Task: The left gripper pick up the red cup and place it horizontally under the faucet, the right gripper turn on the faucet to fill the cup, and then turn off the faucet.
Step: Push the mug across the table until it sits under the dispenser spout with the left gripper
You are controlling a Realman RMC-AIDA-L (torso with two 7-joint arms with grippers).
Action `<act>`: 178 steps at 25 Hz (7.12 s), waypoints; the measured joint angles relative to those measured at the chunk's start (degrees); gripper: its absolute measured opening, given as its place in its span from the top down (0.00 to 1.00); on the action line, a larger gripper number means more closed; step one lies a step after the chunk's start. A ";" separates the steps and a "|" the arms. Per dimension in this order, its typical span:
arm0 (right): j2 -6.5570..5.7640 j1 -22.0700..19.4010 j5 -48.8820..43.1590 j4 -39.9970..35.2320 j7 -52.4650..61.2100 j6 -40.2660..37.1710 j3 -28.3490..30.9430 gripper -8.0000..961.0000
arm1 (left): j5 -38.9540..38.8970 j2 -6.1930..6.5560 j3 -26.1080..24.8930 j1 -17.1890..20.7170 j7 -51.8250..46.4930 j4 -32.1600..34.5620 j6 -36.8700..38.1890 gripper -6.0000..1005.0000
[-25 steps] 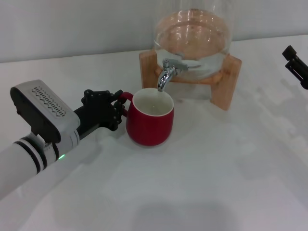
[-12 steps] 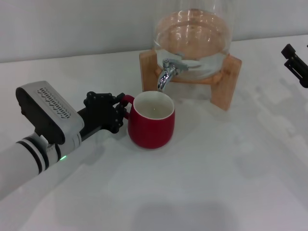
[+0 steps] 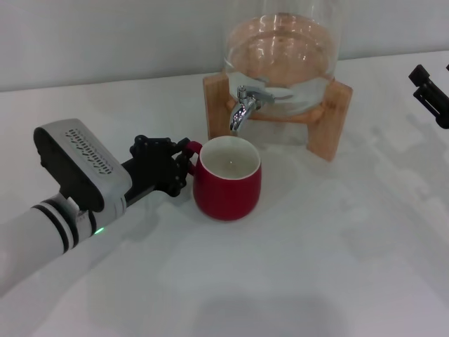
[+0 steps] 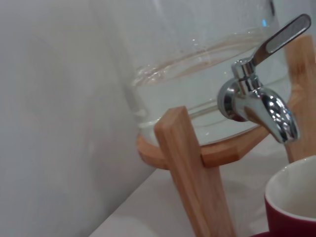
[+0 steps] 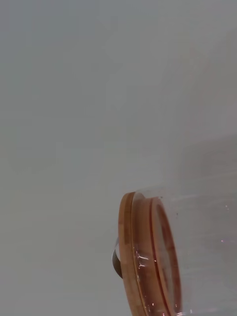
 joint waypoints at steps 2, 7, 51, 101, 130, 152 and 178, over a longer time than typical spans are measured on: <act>0.00 -0.08 0.00 0.00 0.00 -0.02 0.00 0.10 | 0.35 0.01 -0.04 -0.18 0.00 0.45 -0.35 0.90; 0.00 -0.43 0.02 0.01 0.03 -0.62 0.00 0.10 | 0.51 0.08 -0.30 -0.31 0.04 0.75 -0.38 0.90; 0.00 -0.10 0.00 -1.31 0.88 -0.47 -0.02 0.10 | 0.42 -0.01 -1.63 -2.16 2.65 0.70 -2.60 0.90; 0.00 -0.26 0.00 -1.31 0.97 -1.07 -0.26 0.10 | 0.55 -0.11 -1.45 -1.70 3.11 2.30 -4.74 0.81; -0.09 -0.37 0.00 -1.31 1.49 -1.40 -0.36 0.10 | 0.53 -0.11 -1.50 -1.59 3.10 2.91 -6.04 0.65; -0.09 -0.53 0.00 -1.31 1.49 -1.58 -0.36 0.10 | 0.11 -0.11 -1.91 -1.54 2.60 3.00 -6.78 0.65; -0.17 -0.85 0.00 -1.31 1.49 -1.88 -0.36 0.10 | 0.40 -0.02 -1.92 -1.37 3.29 4.26 -7.01 0.48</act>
